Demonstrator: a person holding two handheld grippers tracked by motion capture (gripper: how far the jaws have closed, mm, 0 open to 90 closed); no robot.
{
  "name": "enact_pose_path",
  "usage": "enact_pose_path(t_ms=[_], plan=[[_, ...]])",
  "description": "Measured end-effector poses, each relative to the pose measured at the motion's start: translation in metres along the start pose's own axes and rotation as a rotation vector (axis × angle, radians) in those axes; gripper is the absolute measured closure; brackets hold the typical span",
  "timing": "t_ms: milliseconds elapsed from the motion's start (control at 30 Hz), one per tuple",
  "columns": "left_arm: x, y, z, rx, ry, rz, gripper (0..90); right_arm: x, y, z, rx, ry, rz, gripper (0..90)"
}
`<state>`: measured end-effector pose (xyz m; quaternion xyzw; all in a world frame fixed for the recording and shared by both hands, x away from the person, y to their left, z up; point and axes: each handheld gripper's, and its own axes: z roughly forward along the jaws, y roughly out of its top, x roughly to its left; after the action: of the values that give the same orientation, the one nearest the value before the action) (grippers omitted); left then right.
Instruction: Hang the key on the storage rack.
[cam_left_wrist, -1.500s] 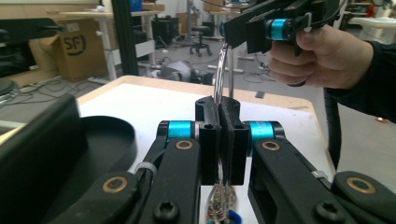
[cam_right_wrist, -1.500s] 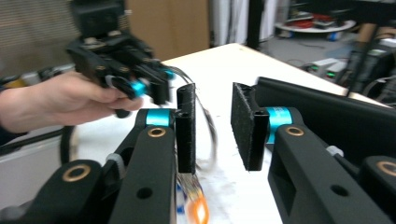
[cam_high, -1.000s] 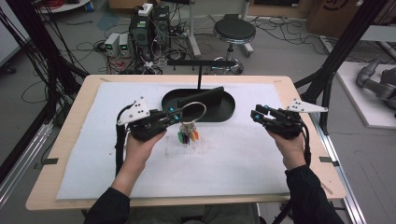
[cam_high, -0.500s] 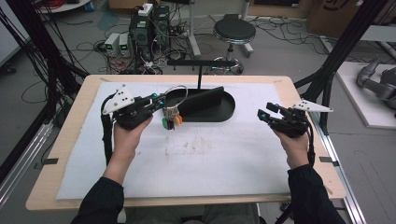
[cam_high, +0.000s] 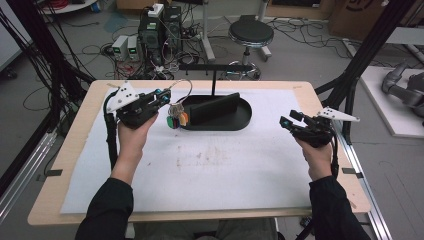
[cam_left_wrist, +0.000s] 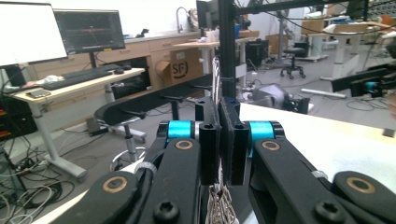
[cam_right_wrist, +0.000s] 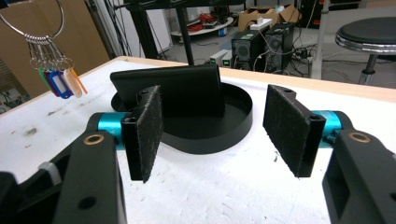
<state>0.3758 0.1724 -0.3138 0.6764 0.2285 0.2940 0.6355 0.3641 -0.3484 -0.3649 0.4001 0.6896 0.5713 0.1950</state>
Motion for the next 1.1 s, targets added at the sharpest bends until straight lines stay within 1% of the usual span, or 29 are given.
enact_pose_path(t_ms=[100,133,267,400,533,767,900,1100], plan=[[0.004,0.001,0.004,0.010,0.006,0.006,86.6,-0.002,-0.001,-0.001,-0.001,-0.007,0.012,38.6],[0.005,0.002,0.006,0.013,0.015,0.010,86.6,-0.003,-0.001,-0.001,-0.003,-0.009,0.012,38.7],[0.011,0.003,0.012,0.021,0.025,0.010,86.6,-0.004,-0.002,-0.001,0.000,-0.007,0.020,38.7],[0.015,0.003,0.019,0.026,0.036,0.007,86.6,-0.004,-0.002,0.000,-0.001,-0.009,0.015,38.7],[0.018,0.003,0.027,0.037,0.042,0.016,86.6,-0.004,-0.002,0.001,0.002,-0.006,0.014,38.7],[0.024,0.001,0.037,0.052,0.068,0.019,86.5,-0.004,-0.002,0.000,0.005,-0.006,0.014,38.7],[0.027,0.000,0.041,0.057,0.080,0.036,86.5,-0.004,-0.002,0.000,0.006,-0.006,0.015,38.7],[0.033,-0.009,0.048,0.085,0.095,0.020,86.5,-0.004,-0.002,0.000,0.006,-0.007,0.013,38.7]])
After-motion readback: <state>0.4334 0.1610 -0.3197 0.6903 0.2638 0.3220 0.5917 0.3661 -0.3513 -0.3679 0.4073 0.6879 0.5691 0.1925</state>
